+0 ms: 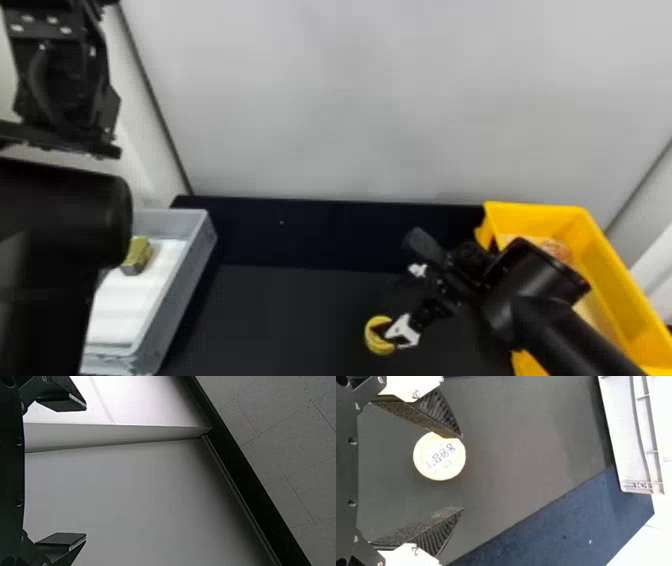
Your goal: Pick up the round yellow can and place it in the yellow rectangular box
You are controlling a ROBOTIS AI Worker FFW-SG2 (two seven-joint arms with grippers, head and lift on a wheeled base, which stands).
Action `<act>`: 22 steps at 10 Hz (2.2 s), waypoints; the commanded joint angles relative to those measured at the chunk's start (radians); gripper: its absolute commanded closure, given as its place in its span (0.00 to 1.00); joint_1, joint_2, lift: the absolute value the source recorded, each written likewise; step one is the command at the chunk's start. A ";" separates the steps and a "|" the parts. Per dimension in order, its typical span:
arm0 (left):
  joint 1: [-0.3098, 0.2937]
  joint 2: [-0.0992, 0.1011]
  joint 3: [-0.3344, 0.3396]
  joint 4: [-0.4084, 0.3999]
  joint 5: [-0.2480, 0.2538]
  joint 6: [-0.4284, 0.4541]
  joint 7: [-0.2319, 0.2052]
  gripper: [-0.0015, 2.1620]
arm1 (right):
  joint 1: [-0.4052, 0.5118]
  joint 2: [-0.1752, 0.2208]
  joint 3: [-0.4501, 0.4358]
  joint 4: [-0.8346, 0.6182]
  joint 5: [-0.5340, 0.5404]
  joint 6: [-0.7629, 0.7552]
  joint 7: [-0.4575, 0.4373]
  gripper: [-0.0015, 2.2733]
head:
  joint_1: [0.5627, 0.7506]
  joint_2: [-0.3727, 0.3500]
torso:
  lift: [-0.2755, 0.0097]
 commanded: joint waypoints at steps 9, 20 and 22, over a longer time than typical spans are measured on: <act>-0.001 -0.001 0.002 0.005 0.000 -0.006 0.000 0.06 | 0.032 0.102 -0.104 0.098 0.010 -0.019 -0.089 0.07 | 0.53 0.59 | 0.93; -0.002 -0.002 0.002 0.000 0.000 -0.005 -0.001 0.06 | 0.069 0.122 -0.143 0.107 0.016 -0.005 -0.105 0.08 | 0.53 0.59 | 0.93; -0.001 -0.002 0.002 0.000 0.000 -0.005 -0.001 0.06 | 0.080 0.121 -0.144 0.102 0.022 0.001 -0.100 0.08 | 0.53 0.59 | 0.93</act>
